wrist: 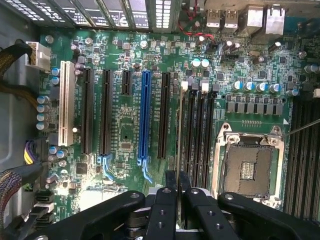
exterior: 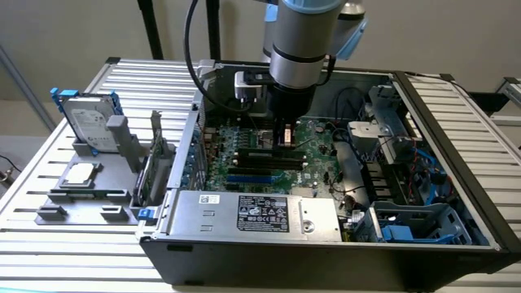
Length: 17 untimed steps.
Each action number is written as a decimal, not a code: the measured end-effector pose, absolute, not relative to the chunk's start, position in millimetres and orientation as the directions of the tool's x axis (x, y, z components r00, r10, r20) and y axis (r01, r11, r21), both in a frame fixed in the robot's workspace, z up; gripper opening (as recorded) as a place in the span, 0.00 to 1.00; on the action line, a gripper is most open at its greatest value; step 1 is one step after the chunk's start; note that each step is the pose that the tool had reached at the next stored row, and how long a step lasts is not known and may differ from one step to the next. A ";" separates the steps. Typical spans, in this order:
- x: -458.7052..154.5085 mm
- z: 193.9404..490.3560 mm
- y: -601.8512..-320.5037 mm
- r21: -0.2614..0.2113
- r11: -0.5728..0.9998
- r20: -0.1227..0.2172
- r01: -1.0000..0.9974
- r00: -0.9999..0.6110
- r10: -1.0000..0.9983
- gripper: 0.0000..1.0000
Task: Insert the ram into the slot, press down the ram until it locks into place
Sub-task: 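Insert the ram into the slot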
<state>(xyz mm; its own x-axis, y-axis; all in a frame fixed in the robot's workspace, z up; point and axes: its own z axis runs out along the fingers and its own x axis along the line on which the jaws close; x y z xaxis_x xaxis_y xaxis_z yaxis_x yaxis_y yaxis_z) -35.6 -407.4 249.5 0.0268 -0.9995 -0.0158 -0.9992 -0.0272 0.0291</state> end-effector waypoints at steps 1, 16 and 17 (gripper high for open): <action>-35.6 248.9 -407.3 0.028 -0.027 -0.016 -0.999 0.027 -1.000 0.13; -36.5 239.3 -406.9 0.006 -0.027 -0.015 -1.000 0.027 -1.000 0.13; -37.1 239.1 -406.9 0.006 -0.027 -0.015 -1.000 0.027 -1.000 0.13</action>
<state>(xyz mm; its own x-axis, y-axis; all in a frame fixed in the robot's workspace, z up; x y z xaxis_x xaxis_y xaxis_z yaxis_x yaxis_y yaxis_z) -37.1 -406.9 239.1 0.0272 -0.9995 -0.0152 -0.9996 -0.0273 0.0056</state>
